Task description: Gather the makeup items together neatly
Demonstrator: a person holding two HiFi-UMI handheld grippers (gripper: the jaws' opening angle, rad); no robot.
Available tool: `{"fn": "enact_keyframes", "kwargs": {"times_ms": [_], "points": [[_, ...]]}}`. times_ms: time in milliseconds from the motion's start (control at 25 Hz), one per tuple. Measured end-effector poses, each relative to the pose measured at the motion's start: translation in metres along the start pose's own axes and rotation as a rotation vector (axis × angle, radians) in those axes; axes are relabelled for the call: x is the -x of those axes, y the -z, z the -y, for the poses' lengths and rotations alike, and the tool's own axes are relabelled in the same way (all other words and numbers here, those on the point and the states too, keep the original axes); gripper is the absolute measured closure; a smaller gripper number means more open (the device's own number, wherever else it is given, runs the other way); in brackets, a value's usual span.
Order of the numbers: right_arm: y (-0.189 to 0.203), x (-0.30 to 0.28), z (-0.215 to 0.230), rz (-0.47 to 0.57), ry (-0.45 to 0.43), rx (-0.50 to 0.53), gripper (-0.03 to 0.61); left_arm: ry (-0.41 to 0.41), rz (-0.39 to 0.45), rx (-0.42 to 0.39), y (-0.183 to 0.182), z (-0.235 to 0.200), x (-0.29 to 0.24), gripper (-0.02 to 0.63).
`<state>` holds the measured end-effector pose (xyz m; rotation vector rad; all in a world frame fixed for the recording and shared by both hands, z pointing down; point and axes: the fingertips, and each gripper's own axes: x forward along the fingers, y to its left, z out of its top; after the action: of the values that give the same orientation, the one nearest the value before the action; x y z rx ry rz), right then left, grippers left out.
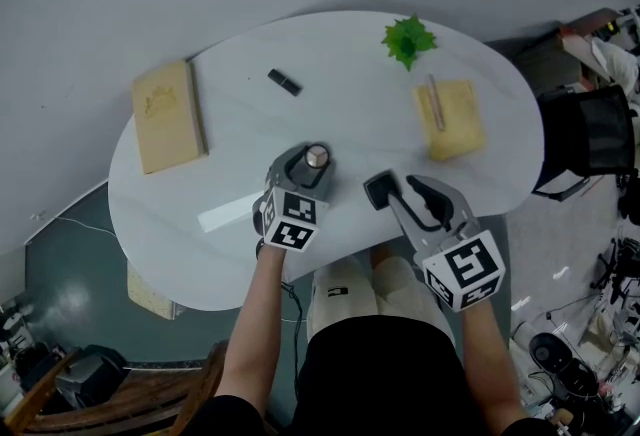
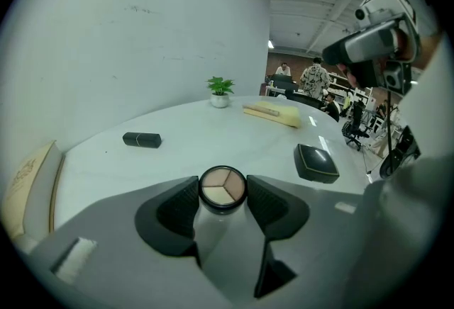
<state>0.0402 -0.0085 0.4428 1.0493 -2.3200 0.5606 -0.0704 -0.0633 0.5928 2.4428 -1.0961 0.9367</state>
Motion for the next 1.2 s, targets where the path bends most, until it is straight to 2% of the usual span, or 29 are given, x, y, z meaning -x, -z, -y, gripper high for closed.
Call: {"fn": "enact_keyframes", "kwargs": {"times_ms": [680,1000,1200], "points": [[0.019,-0.015,-0.01,-0.04,-0.005,-0.005,0.46,-0.028,-0.022,0.034,0.036,0.004,0.034,0.405],[0.021,-0.017,-0.018,-0.038,-0.018,-0.021,0.46,-0.028,-0.01,0.051,0.041,0.005,0.037,0.4],[0.028,-0.017,-0.013,-0.053,-0.002,-0.021,0.43,-0.026,-0.005,0.051,0.04,0.005,0.039,0.383]]}}
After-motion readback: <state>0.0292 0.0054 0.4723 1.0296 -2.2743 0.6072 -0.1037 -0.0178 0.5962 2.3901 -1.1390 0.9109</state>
